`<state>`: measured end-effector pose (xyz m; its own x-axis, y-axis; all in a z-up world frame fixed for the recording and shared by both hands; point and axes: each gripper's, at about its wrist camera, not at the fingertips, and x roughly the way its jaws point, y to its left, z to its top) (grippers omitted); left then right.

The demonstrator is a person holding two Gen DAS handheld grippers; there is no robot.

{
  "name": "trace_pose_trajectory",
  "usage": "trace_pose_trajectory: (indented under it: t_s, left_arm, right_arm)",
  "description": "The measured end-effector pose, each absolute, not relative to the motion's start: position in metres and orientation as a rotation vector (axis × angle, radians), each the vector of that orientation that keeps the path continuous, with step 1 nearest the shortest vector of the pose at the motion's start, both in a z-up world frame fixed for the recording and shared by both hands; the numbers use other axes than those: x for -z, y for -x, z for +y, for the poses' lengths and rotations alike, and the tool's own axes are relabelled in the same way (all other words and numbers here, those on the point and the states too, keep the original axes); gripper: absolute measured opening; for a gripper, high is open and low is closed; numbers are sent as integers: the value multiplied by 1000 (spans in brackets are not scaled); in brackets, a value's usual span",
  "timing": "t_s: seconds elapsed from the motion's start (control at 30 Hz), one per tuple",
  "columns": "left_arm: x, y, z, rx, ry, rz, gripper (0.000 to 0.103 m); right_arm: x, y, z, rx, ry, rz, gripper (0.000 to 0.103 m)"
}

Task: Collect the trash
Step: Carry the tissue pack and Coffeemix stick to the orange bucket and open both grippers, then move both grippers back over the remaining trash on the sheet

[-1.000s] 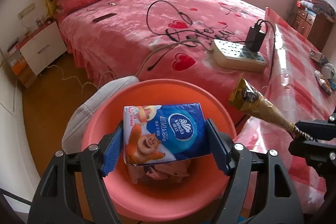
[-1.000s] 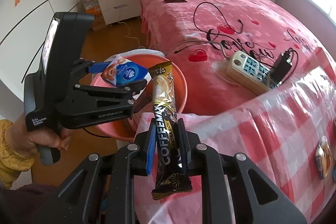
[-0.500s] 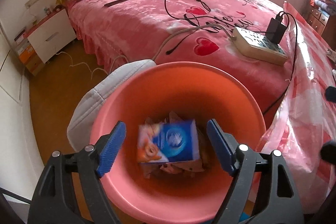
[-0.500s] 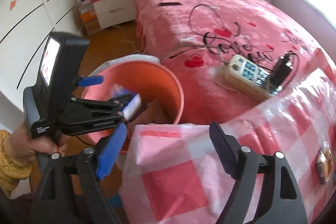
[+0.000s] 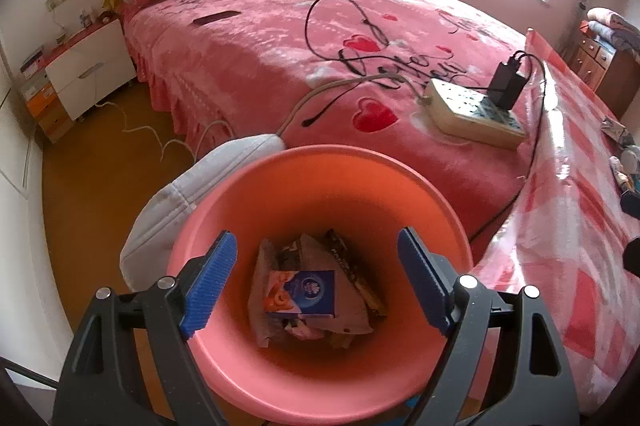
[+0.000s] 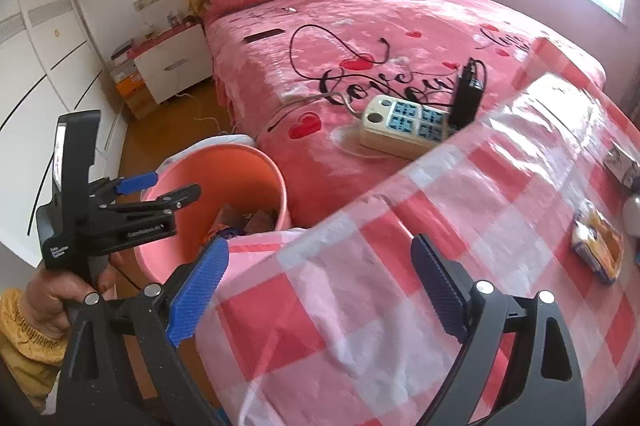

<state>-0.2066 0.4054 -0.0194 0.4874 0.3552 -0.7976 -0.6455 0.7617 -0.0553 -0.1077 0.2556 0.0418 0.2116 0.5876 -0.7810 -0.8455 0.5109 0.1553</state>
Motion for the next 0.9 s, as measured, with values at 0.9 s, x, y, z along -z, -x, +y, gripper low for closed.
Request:
trace_pose_trajectory:
  t_s: [0.9]
  left_arm:
    - [-60, 166, 318, -409, 211, 749, 87]
  right_arm:
    - [-61, 86, 143, -844, 186, 874, 92]
